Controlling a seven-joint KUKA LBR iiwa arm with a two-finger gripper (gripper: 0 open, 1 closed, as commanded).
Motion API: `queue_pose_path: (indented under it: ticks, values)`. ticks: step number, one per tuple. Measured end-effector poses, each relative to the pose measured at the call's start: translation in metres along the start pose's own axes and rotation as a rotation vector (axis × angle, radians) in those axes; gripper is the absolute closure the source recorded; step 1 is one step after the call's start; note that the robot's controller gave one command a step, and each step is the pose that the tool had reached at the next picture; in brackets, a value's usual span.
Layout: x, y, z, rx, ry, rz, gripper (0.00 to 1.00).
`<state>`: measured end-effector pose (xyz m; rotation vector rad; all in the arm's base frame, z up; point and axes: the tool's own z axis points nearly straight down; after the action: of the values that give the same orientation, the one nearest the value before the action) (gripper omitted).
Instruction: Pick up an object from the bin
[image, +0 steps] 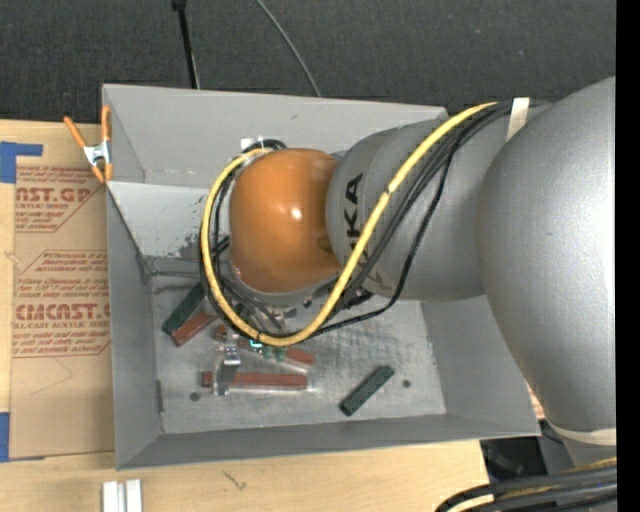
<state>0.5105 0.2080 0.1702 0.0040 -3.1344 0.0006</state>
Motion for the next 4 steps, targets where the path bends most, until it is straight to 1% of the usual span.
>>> queue_pose_path:
  ticks: [1,2,4]
  values:
    - [-0.002,-0.001,-0.004,-0.002,-0.007,0.002,0.00]
    - [0.017,-0.034,0.098,-0.003,-0.002,0.082,1.00]
    - [0.017,-0.035,0.095,-0.003,-0.002,0.081,1.00]
